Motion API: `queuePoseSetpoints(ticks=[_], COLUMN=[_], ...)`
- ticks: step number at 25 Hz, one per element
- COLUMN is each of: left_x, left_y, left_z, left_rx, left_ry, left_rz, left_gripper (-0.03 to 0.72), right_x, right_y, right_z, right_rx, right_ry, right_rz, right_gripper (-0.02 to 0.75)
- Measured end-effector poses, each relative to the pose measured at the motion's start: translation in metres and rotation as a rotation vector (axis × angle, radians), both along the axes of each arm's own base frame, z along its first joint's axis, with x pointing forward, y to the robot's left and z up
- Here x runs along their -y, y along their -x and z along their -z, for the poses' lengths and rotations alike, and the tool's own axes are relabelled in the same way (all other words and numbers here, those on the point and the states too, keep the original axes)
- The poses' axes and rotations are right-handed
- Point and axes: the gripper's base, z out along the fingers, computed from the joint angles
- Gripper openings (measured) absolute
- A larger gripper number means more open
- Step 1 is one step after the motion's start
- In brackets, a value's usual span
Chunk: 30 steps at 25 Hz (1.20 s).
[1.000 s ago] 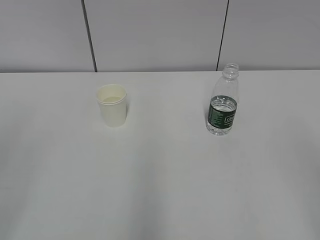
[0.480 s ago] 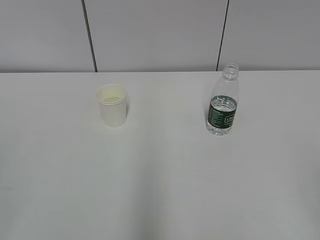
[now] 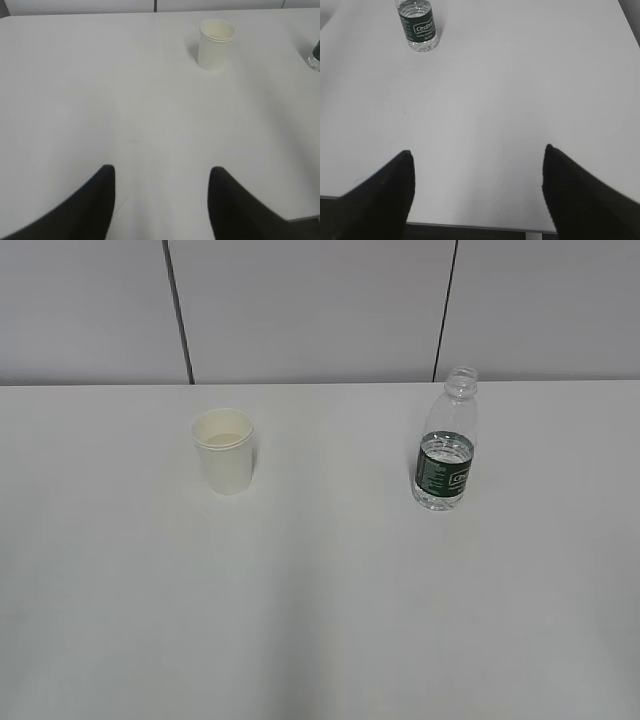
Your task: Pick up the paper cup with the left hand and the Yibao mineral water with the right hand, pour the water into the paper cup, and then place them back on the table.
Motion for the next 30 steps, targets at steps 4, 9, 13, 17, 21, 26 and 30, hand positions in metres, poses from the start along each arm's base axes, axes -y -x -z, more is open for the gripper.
queuePoseSetpoints(ticks=[4, 9, 13, 17, 21, 26, 30], left_x=[-0.0001, -0.0001, -0.0001, -0.0001, -0.0001, -0.0001, -0.0001], left_y=[-0.0001, -0.0001, -0.0001, -0.0001, -0.0001, -0.0001, -0.0002], left_z=[-0.0001, -0.0002, -0.0002, -0.0002, -0.0002, -0.0002, -0.0003], left_rx=[0.001, 0.002, 0.002, 0.002, 0.002, 0.003, 0.003], left_ry=[-0.001, -0.002, -0.002, -0.002, -0.002, -0.001, -0.001], left_rz=[0.000, 0.000, 0.000, 0.000, 0.000, 0.000, 0.000], left_gripper=[0.363, 0.326, 0.298, 0.294, 0.419, 0.645, 0.662], right_x=[0.0000, -0.0004, -0.0015, -0.0016, -0.0030, -0.0043, -0.0043], right_y=[-0.0005, -0.0005, -0.0006, -0.0006, -0.0005, -0.0004, -0.0006], right_z=[0.0009, 0.0008, 0.0007, 0.0007, 0.0007, 0.0007, 0.0004], right_rx=[-0.001, 0.000, 0.002, 0.002, 0.001, 0.000, 0.004], right_ry=[0.003, 0.000, -0.011, -0.011, -0.024, -0.038, -0.038], right_rz=[-0.002, -0.004, -0.012, -0.014, -0.023, -0.032, -0.032], right_gripper=[0.585, 0.585, 0.585, 0.585, 0.593, 0.663, 0.669])
